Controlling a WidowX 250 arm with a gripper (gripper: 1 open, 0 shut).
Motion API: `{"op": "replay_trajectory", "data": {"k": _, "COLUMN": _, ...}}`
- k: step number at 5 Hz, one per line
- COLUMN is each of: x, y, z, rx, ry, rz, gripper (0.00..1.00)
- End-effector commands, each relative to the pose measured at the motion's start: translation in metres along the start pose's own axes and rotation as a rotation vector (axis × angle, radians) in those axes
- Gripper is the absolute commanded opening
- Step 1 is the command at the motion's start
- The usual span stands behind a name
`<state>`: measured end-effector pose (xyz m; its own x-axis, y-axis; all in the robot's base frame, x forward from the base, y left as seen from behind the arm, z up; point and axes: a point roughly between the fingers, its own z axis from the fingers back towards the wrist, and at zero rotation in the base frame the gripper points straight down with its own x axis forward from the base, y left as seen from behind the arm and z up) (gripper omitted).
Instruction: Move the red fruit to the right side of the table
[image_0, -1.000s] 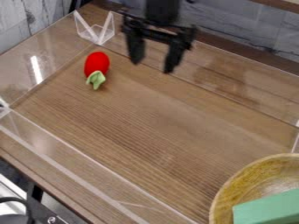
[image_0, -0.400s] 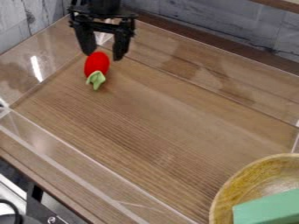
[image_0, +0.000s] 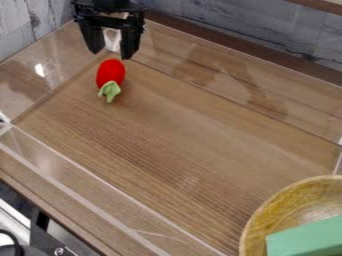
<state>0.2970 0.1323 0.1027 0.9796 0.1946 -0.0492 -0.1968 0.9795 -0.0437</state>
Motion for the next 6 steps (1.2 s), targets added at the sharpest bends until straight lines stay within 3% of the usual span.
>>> {"op": "replay_trajectory", "data": {"k": 1, "x": 0.015, "y": 0.006, "z": 0.002, "rx": 0.011, "ry": -0.056, "rz": 0.010, "gripper": 1.00}}
{"op": "replay_trajectory", "data": {"k": 3, "x": 0.030, "y": 0.009, "z": -0.025, "rx": -0.011, "ry": -0.063, "rz": 0.037, "gripper": 1.00}}
{"op": "replay_trajectory", "data": {"k": 5, "x": 0.027, "y": 0.021, "z": -0.039, "rx": -0.018, "ry": -0.070, "rz": 0.034, "gripper": 1.00}}
{"op": "replay_trajectory", "data": {"k": 6, "x": 0.027, "y": 0.014, "z": -0.038, "rx": -0.024, "ry": -0.071, "rz": 0.010, "gripper": 1.00}}
